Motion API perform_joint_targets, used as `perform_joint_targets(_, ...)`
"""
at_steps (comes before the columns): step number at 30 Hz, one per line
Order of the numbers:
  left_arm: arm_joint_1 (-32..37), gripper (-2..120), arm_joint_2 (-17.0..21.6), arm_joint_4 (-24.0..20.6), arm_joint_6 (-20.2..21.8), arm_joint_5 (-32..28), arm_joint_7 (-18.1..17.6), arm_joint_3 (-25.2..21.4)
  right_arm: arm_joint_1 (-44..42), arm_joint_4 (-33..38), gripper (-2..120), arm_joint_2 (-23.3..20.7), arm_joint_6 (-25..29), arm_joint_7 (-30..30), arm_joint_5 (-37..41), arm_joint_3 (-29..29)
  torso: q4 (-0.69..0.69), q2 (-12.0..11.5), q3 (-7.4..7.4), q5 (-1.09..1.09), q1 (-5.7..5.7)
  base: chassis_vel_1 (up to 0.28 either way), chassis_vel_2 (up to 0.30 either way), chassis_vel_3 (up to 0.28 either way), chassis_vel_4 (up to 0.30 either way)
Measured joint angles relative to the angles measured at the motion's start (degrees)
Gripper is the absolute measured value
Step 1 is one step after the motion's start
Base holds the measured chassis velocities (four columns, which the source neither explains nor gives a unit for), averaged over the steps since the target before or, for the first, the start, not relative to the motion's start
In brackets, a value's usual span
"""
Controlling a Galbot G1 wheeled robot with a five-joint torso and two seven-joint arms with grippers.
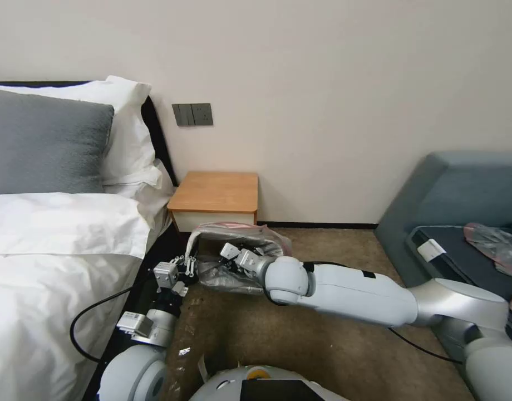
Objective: Pick up the garbage bag from the table and place it over the trash can.
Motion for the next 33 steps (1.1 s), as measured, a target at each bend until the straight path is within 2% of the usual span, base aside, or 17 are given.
perform_joint_targets(8,0.09,5,-0.12,-0.37,0.02,0.81,0.52,0.02,0.86,-1.82,0,1.04,-0.03,1.13,0.57,-1.91,0.00,0.00,0.00,0.00,0.00,0.000,0.000,0.000,0.000)
perform_joint_targets(19,0.13,5,-0.27,-0.47,-0.04,2.48,1.56,-0.13,1.70,-1.40,0,-0.15,0.03,1.64,1.63,-2.72,0.00,0.00,0.00,0.00,0.00,0.000,0.000,0.000,0.000)
perform_joint_targets(22,-0.02,5,-0.41,0.08,-0.07,2.20,1.31,-0.20,1.71,0.02,0,-0.65,0.04,3.05,4.15,-2.28,0.00,0.00,0.00,0.00,0.00,0.000,0.000,0.000,0.000)
perform_joint_targets(33,-0.71,5,-1.27,4.11,0.05,-2.91,-1.05,-0.04,0.51,9.51,0,-4.17,2.80,11.40,24.18,4.91,0.01,0.00,0.00,0.00,0.00,0.000,0.000,0.000,0.000)
